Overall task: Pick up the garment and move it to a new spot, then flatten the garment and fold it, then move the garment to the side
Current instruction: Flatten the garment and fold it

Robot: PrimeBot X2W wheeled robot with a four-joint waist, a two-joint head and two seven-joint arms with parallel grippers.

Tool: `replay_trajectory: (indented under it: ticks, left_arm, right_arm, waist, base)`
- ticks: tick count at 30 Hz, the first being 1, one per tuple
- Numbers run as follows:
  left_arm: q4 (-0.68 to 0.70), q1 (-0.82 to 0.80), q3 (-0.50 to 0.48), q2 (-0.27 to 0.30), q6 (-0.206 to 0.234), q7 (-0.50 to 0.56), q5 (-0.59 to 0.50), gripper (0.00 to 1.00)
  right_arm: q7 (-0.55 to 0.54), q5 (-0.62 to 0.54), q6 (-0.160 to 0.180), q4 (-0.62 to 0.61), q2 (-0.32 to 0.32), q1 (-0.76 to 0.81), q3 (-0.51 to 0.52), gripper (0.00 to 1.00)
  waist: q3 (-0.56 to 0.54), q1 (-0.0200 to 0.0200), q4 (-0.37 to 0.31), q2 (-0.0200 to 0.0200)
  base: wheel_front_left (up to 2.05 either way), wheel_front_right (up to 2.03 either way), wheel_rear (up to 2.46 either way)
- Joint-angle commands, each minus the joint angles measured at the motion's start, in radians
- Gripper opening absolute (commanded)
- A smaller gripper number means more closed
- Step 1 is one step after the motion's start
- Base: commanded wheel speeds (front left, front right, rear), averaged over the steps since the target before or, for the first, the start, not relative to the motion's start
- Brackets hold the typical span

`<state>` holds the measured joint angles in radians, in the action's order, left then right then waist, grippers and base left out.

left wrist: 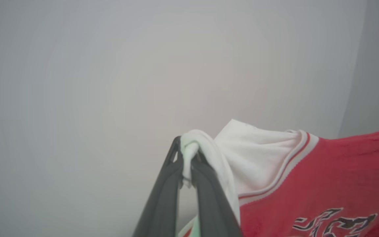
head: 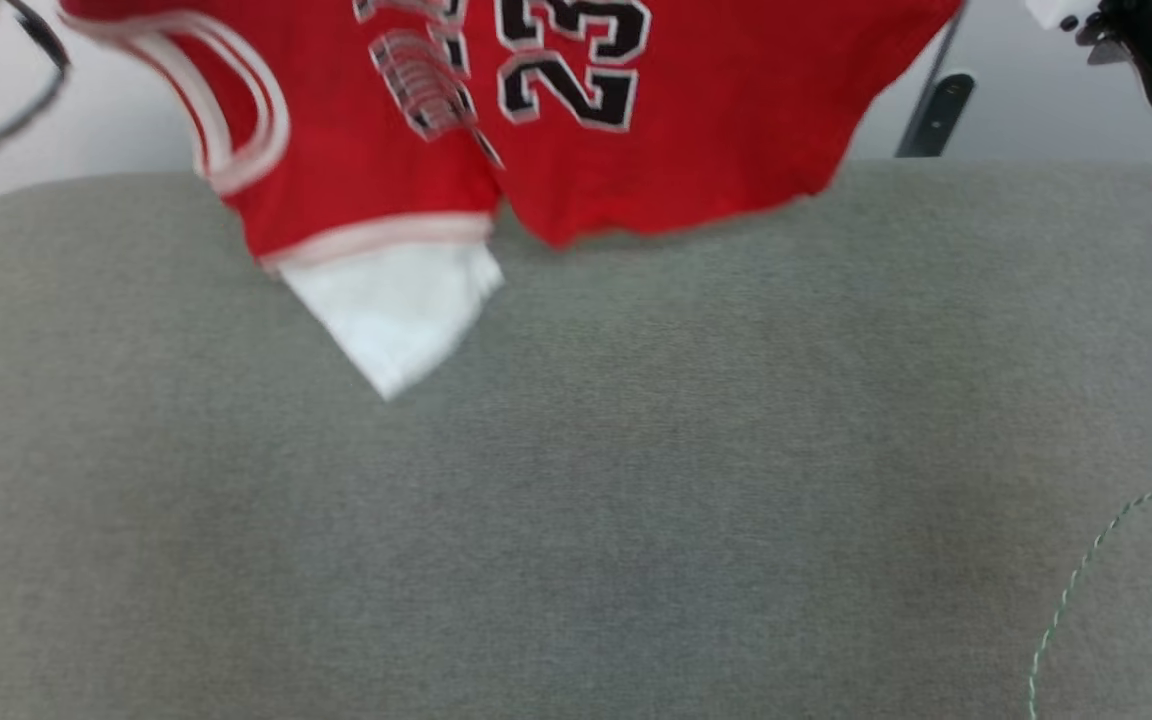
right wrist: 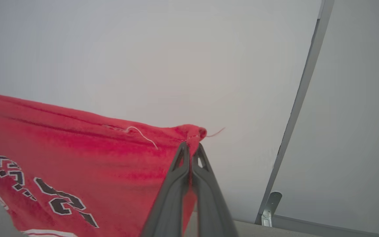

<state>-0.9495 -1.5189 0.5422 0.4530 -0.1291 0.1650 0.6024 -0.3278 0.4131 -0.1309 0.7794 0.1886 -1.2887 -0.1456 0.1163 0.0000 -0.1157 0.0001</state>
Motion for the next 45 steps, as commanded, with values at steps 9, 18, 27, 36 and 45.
replay_trajectory:
  ticks: [9,18,27,36,45]
  left_arm:
    - [-0.113,-0.18,0.016,-0.009,0.002,-0.059,-0.028,0.0]
    - [-0.157,-0.429,0.06,-0.032,0.028,-0.151,-0.108,0.0]
    - [-0.192,-0.676,0.101,-0.089,0.042,-0.276,-0.171,0.0]
    - [-0.242,-0.794,0.092,-0.203,0.029,-0.386,-0.148,0.0]
    - [-0.301,-0.575,0.109,-0.17,0.0,-0.418,-0.102,0.0]
  right_arm:
    - [0.056,0.009,0.001,0.012,0.006,-0.061,0.007,0.0]
    - [0.257,-0.065,0.001,0.081,-0.028,-0.213,0.005,0.0]
    - [0.575,-0.252,0.001,0.208,-0.045,-0.397,0.11,0.0]
    - [0.591,-0.472,0.001,0.099,-0.098,-0.394,0.325,0.0]
    - [0.592,-0.455,0.001,0.273,-0.126,-0.342,0.241,0.0]
  waist:
    - [0.134,0.0,-0.045,-0.0001]
    - [0.387,0.0,-0.08,-0.0001]
    - [0.569,0.0,-0.076,-0.0001]
    - [0.695,0.0,-0.013,-0.0001]
    - [0.626,0.0,0.023,-0.0001]
  base:
    - [0.0,0.0,0.0]
    - [0.0,0.0,0.0]
    - [0.0,0.0,0.0]
    - [0.0,0.0,0.0]
    - [0.0,0.0,0.0]
